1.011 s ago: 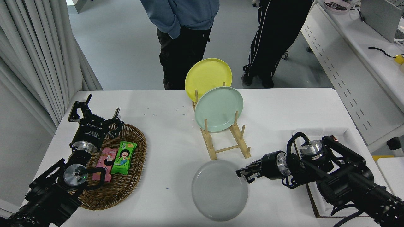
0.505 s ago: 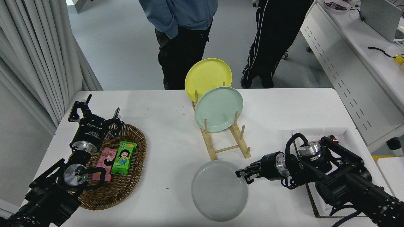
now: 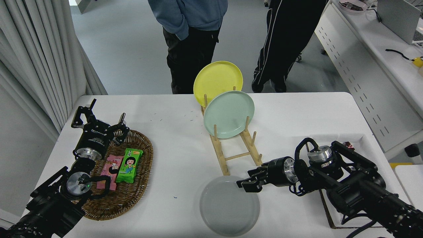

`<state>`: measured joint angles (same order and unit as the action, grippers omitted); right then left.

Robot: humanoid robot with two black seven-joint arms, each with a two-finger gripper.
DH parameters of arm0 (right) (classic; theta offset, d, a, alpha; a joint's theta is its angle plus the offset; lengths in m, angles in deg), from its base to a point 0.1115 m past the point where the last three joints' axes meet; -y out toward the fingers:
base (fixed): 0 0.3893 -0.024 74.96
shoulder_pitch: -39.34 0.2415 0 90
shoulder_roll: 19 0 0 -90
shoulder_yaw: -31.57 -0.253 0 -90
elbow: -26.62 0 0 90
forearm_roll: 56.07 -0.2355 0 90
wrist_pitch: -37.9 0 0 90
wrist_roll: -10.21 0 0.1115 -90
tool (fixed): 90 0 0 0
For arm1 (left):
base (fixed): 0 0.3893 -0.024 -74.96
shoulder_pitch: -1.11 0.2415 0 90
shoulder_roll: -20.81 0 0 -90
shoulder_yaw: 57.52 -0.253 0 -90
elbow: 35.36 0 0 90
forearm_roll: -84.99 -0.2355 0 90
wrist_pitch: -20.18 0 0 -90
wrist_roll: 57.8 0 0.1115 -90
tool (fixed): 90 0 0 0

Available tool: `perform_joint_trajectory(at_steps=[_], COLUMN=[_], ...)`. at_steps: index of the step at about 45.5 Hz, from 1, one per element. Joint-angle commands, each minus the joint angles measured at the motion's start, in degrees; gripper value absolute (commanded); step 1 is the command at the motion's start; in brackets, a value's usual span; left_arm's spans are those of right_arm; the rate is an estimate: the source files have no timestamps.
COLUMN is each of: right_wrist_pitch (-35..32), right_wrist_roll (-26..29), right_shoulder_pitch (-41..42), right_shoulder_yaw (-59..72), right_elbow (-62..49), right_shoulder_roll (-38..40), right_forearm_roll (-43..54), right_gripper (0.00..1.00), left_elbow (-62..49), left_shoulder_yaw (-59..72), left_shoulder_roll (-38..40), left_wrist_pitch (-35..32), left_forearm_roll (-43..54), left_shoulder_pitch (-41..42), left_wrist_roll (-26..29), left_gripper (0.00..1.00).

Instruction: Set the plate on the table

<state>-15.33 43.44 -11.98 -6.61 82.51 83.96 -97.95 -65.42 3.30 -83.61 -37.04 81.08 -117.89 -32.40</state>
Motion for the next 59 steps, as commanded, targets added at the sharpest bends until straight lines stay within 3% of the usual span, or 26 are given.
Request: perform_joint_trajectory(at_steps=[1,9,18,21,29,40,46,59], right_wrist_pitch=[-0.4,-6.7,-31.0,-36.0,-36.1,-32.6,-32.5,-36.5], right_wrist_roll=[2.1,2.0,1.9,1.8,0.0,-18.3,-24.9,-29.3], right_shoulder_pitch=[1.2,0.6,1.0,1.7,5.0,3.8,-0.9,-10.7], right_shoulder_yaw=[4.7,3.4,-1.5,-4.2,-10.7,-18.7,-20.7,-24.7], right_elbow=[14.6,23.9,25.6,26.3,23.9,19.1,16.1,11.9], right_shoulder_roll=[5.7,9.1,9.6,10.1,12.0,13.5,13.7,15.9], right_forearm_roll=[-7.3,-7.0,-7.5,-7.2,2.1,21.4,23.3,25.9], right_gripper=[1.00,1.00,1.00,1.00,1.00,1.00,1.00,1.00], left_elbow=[0.0,0.0,0.0,0.0,0.0,0.0,0.0,0.0], left_shoulder_yaw=[0.0,0.0,0.0,0.0,0.0,0.0,0.0,0.0], left_shoulder_roll=[0.0,0.0,0.0,0.0,0.0,0.0,0.0,0.0], left_wrist_pitch=[0.0,0.0,0.0,0.0,0.0,0.0,0.0,0.0], left_forearm_roll=[0.0,0.0,0.0,0.0,0.0,0.0,0.0,0.0], left_shoulder_pitch=[0.0,0.0,0.0,0.0,0.0,0.0,0.0,0.0], left_wrist_roll=[0.0,0.0,0.0,0.0,0.0,0.0,0.0,0.0], left_gripper=[1.00,1.00,1.00,1.00,1.00,1.00,1.00,1.00])
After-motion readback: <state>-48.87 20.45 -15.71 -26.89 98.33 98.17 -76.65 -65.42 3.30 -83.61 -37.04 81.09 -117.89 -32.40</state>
